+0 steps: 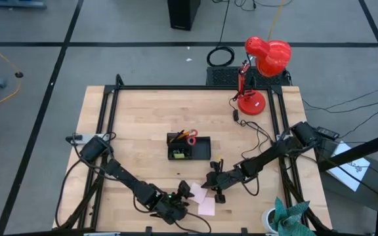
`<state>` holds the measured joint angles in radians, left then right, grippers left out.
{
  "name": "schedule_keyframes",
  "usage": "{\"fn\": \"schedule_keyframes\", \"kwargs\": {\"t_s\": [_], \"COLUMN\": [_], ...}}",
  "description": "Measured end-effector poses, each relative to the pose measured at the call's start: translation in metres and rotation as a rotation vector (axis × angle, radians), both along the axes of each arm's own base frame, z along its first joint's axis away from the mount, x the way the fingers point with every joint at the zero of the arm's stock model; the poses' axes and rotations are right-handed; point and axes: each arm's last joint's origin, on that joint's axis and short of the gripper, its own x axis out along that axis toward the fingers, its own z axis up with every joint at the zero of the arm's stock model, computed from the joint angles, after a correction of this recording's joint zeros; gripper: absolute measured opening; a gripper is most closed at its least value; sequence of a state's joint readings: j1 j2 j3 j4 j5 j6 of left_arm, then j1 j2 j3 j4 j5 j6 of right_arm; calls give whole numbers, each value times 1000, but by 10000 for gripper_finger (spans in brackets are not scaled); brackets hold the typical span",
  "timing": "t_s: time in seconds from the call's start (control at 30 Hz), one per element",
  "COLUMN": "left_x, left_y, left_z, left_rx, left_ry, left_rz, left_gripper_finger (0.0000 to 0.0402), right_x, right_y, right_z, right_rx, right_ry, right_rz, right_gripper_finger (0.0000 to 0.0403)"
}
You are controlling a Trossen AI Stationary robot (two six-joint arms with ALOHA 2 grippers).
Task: Pick and place office supplies into organizer
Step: Put the pink sticky notes into the black desk organizer
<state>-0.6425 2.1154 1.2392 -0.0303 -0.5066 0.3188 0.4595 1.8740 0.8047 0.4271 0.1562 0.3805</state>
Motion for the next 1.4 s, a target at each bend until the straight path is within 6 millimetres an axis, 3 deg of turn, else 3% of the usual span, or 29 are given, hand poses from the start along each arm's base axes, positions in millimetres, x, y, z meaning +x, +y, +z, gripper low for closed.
{"fn": "schedule_keyframes", "kwargs": {"t_s": [0.13,0.43,0.53,0.83,1.17,1.4], "left_x": [1,2,3,3,1,-10], "left_y": [0,4,6,6,7,15], "left_z": [-15,-17,-17,-17,-7,26], "left_rx": [45,76,71,78,162,232], "left_ry": [4,-2,7,3,-43,-91], "left_rz": [13,42,43,37,75,176], "left_gripper_finger": [248,229,189,13,7,5], "right_x": [3,6,5,5,5,-3], "right_y": [0,-1,-1,-1,-1,-1], "right_z": [-8,-11,-11,-12,-3,30], "right_rx": [30,70,70,57,-20,-181], "right_ry": [9,6,5,3,-47,-143], "right_rz": [3,26,29,42,81,-14], "right_gripper_finger": [2,2,2,2,10,35]}}
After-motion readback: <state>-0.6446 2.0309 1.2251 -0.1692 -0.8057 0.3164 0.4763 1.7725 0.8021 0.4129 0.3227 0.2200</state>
